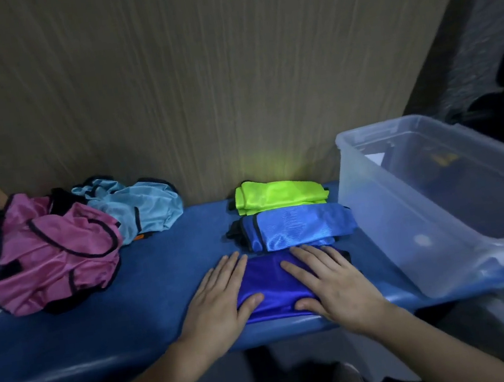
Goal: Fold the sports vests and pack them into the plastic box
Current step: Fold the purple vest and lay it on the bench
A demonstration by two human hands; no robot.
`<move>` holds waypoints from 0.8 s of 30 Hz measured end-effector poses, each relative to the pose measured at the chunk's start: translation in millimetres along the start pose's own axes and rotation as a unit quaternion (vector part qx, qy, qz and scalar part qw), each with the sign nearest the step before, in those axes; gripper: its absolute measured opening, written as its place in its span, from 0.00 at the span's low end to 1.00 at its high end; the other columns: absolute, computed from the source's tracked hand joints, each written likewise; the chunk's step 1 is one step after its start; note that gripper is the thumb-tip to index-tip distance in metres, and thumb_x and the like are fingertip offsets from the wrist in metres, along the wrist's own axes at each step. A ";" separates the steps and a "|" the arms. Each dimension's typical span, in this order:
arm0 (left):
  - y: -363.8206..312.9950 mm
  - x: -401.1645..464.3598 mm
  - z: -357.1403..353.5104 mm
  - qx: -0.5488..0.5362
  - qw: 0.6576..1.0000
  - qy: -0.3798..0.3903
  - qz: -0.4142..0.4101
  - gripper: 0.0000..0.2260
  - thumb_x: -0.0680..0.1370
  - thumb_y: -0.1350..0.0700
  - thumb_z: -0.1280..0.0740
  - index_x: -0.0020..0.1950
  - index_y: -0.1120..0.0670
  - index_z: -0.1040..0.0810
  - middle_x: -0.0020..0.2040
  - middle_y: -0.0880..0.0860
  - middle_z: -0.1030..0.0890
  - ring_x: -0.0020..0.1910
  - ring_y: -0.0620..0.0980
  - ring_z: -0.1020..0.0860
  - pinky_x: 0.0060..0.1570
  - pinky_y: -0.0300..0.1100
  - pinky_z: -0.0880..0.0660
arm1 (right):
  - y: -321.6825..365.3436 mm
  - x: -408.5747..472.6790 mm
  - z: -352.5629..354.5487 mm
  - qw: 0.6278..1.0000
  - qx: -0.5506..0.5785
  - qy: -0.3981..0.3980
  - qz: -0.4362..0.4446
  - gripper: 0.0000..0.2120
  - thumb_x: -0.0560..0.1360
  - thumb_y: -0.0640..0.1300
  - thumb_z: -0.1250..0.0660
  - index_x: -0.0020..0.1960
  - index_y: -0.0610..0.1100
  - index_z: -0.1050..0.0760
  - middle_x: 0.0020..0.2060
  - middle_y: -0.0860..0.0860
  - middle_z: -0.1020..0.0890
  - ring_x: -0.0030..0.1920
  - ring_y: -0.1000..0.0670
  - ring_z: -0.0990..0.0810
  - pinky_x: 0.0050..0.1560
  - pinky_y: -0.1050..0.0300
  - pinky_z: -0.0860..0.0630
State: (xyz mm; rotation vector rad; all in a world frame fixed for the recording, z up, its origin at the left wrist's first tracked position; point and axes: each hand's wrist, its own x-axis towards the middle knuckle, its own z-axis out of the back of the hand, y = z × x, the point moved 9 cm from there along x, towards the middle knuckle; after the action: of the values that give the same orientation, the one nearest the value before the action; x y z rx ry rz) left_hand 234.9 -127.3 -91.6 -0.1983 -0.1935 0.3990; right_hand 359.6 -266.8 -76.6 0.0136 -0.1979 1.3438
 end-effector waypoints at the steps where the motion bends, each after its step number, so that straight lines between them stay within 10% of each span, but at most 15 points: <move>1: -5.9 4.6 -3.3 0.006 1.000 0.003 0.009 0.42 0.77 0.27 0.64 0.82 0.52 0.47 0.81 0.48 0.44 0.80 0.46 0.46 0.76 0.39 0.56 | -8.0 -3.9 -1.0 1.000 0.000 0.001 -0.010 0.33 0.78 0.69 0.48 0.76 0.50 0.32 0.73 0.46 0.29 0.72 0.44 0.30 0.71 0.44 0.38; 4: -18.1 14.6 -7.9 0.009 0.999 -0.002 0.043 0.44 0.78 0.27 0.62 0.81 0.58 0.42 0.79 0.55 0.35 0.78 0.52 0.36 0.75 0.42 0.51 | -32.6 -15.2 -3.5 0.999 0.002 0.008 -0.042 0.33 0.77 0.68 0.49 0.74 0.51 0.31 0.73 0.47 0.28 0.72 0.45 0.29 0.71 0.45 0.39; 8: -21.4 21.9 -13.9 0.005 0.998 0.009 0.064 0.54 0.66 0.22 0.75 0.82 0.55 0.57 0.83 0.52 0.52 0.82 0.49 0.54 0.79 0.44 0.59 | -60.2 -27.2 -3.1 0.998 -0.007 0.020 -0.064 0.33 0.76 0.67 0.49 0.74 0.52 0.30 0.73 0.48 0.28 0.75 0.46 0.35 0.71 0.44 0.42; 15: -26.0 22.6 -9.9 0.003 0.997 0.013 0.076 0.57 0.62 0.22 0.77 0.83 0.54 0.56 0.83 0.52 0.54 0.81 0.49 0.57 0.79 0.44 0.60 | -65.8 -38.0 6.0 0.993 0.044 -0.004 -0.108 0.33 0.80 0.69 0.54 0.77 0.52 0.35 0.78 0.52 0.36 0.79 0.50 0.43 0.75 0.45 0.47; 20: -10.0 20.0 14.0 -0.110 0.983 -0.071 0.131 0.49 0.69 0.21 0.54 0.78 0.54 0.40 0.75 0.52 0.38 0.75 0.52 0.37 0.74 0.46 0.39 | -56.5 -19.0 25.2 0.984 0.076 -0.049 -0.151 0.36 0.80 0.70 0.60 0.79 0.51 0.38 0.79 0.53 0.39 0.80 0.52 0.46 0.77 0.44 0.46; 24: 2.8 37.2 24.8 -0.215 0.960 -0.090 0.152 0.45 0.74 0.28 0.41 0.82 0.52 0.49 0.82 0.49 0.52 0.80 0.48 0.48 0.77 0.47 0.44 | -53.6 1.5 28.1 0.979 0.093 -0.051 -0.174 0.42 0.76 0.73 0.66 0.80 0.51 0.42 0.80 0.53 0.42 0.80 0.52 0.49 0.79 0.44 0.47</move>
State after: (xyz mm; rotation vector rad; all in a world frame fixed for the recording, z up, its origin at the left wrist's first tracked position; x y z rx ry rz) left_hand 262.0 -106.0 -62.8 -0.6260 -0.4329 0.6813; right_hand 408.0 -281.0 -43.2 0.2642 -0.1488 1.0083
